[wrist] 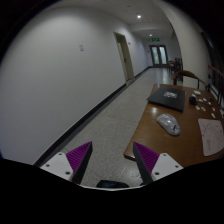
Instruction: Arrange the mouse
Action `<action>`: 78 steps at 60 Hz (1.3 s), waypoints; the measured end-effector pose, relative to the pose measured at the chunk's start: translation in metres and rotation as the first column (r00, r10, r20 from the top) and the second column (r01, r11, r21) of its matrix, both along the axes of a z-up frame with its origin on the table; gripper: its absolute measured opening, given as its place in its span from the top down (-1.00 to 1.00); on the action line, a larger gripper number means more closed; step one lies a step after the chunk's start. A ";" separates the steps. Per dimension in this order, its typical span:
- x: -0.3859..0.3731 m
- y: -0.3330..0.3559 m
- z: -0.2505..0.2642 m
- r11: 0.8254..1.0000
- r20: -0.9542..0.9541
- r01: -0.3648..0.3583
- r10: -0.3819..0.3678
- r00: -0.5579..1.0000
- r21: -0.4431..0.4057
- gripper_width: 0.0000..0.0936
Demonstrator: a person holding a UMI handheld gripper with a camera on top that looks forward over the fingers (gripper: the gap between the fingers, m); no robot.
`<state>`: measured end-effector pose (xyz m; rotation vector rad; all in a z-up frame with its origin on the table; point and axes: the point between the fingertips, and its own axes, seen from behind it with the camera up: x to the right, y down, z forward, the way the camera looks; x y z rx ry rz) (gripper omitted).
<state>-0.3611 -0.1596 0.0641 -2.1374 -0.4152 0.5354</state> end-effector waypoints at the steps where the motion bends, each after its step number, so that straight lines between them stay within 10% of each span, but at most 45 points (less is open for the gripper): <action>1: 0.000 -0.001 0.001 1.000 -0.001 -0.003 0.003 1.000 0.001 -0.78; 22: 0.028 0.052 0.006 0.991 0.077 0.081 -0.089 0.993 0.106 -0.77; 49: 0.165 0.165 -0.082 0.973 0.248 0.228 -0.229 0.941 0.035 -0.83; 68: 0.153 0.238 -0.083 0.978 0.261 0.210 -0.202 0.944 -0.005 -0.61; 78: 0.149 0.252 -0.084 0.977 0.248 0.215 -0.207 0.946 -0.006 -0.01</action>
